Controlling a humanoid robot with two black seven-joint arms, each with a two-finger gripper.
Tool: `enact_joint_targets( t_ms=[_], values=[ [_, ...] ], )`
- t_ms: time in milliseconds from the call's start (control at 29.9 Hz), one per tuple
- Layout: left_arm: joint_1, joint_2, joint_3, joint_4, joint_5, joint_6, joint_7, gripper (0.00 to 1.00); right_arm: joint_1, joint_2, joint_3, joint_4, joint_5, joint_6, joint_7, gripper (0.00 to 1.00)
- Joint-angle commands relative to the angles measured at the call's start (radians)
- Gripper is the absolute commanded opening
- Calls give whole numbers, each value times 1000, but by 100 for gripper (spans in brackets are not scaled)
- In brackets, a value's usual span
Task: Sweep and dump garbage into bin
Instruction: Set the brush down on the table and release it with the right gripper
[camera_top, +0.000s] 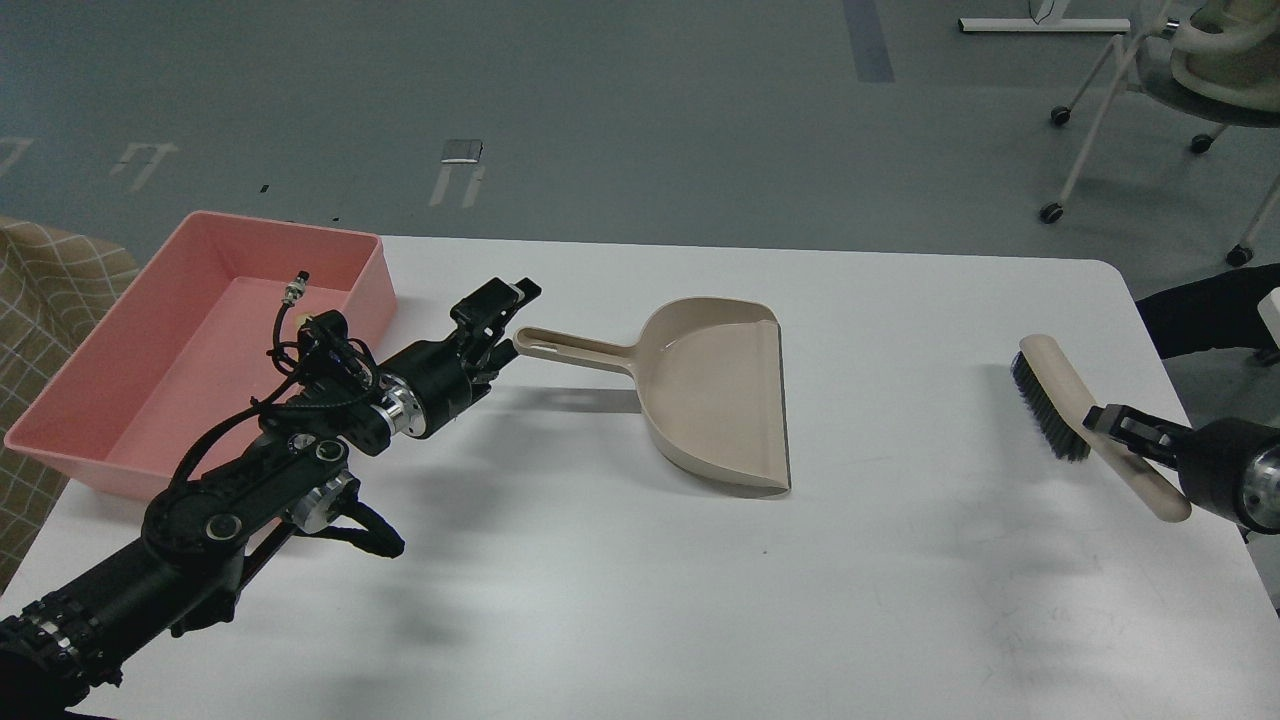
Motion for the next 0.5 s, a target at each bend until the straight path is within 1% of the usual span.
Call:
enact_joint_targets(
  t_ms=[0, 33, 100, 134, 200, 334, 468],
  values=[
    [0, 7, -7, -9, 0, 0, 0, 98, -7, 0, 1, -4, 0, 0, 0, 21],
    [0, 9, -8, -12, -1, 0, 0, 98, -7, 0, 1, -4, 0, 0, 0, 21],
    [0, 27, -10, -29, -1, -2, 0, 98, -7, -1, 1, -4, 0, 0, 0, 29],
    [0, 27, -10, -29, -1, -2, 0, 98, -7, -1, 1, -4, 0, 0, 0, 29],
    [0, 38, -12, -45, -1, 0, 0, 98, -8, -1, 1, -5, 0, 0, 0, 33],
    [-5, 47, -15, -51, -1, 1, 0, 98, -19, 0, 1, -5, 0, 0, 0, 36],
    [-9, 59, -15, -51, -41, 1, 1, 98, -21, 0, 1, -4, 1, 0, 0, 37]
  ],
)
